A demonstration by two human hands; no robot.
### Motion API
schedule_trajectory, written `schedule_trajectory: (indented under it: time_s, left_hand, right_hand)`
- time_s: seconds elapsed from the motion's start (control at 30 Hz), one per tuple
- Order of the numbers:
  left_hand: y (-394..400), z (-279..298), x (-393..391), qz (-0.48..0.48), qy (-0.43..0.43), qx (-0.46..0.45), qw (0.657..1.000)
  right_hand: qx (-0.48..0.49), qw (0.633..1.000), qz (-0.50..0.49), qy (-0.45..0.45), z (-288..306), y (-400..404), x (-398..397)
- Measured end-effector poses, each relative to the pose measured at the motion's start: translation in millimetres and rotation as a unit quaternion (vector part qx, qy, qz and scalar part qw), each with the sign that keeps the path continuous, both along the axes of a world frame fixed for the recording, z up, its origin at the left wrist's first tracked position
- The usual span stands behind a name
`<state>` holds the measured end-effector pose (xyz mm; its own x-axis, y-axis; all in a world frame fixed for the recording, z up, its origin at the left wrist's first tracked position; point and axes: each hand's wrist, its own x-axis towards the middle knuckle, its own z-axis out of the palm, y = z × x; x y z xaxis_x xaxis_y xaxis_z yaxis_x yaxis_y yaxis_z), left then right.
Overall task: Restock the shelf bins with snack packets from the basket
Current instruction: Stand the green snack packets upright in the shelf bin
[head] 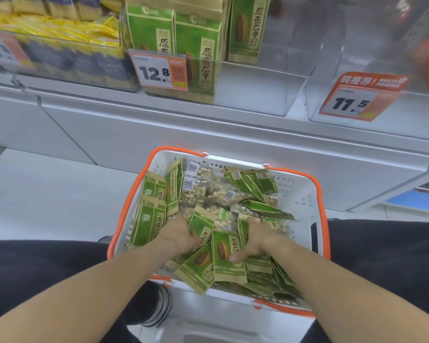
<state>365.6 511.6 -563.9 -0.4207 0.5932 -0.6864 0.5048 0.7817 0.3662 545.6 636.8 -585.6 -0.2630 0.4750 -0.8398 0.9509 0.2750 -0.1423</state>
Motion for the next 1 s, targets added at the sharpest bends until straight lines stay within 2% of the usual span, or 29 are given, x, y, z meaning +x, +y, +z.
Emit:
schedule_trajectory:
  time_s: [0.1, 0.23, 0.4, 0.53, 0.67, 0.8, 0.9, 1.0]
  left_hand:
    - [3.3, 6.0, -0.3, -0.036, 0.029, -0.035, 0.998]
    - [4.1, 9.7, 1.9, -0.106, 0.074, -0.05, 0.99]
    - [8.3, 13.8, -6.5, -0.013, 0.002, -0.015, 1.0]
    - [18.4, 28.6, -16.7, 0.034, -0.006, 0.03, 0.999]
    - [28.4, 50.5, -21.3, 0.062, -0.03, 0.064, 0.996]
    - [43.0, 100.6, -43.8, 0.0, -0.057, 0.077, 0.995]
    - [58.5, 150.4, -69.3, -0.004, -0.086, 0.124, 0.988]
    - [71.4, 193.6, -81.9, 0.025, -0.096, 0.209, 0.973]
  right_hand:
    - [0.004, 1.0, -0.018, -0.016, -2.3, -0.9, 1.1]
    - [0.005, 0.996, -0.083, 0.033, 0.3, -1.7, 0.5]
    - [0.057, 0.981, -0.177, 0.048, 4.0, 4.7, -0.7]
    - [-0.004, 0.963, -0.258, 0.074, 9.4, 16.3, -0.6]
    - [-0.015, 0.976, -0.203, 0.081, 35.5, 23.1, -14.2]
    - [-0.024, 0.987, -0.119, 0.107, 93.0, 36.0, -34.8]
    - [-0.052, 0.979, -0.098, 0.171, 150.5, 53.9, -50.2]
    - [-0.06, 0.961, -0.108, 0.248, 214.7, 74.3, -59.3]
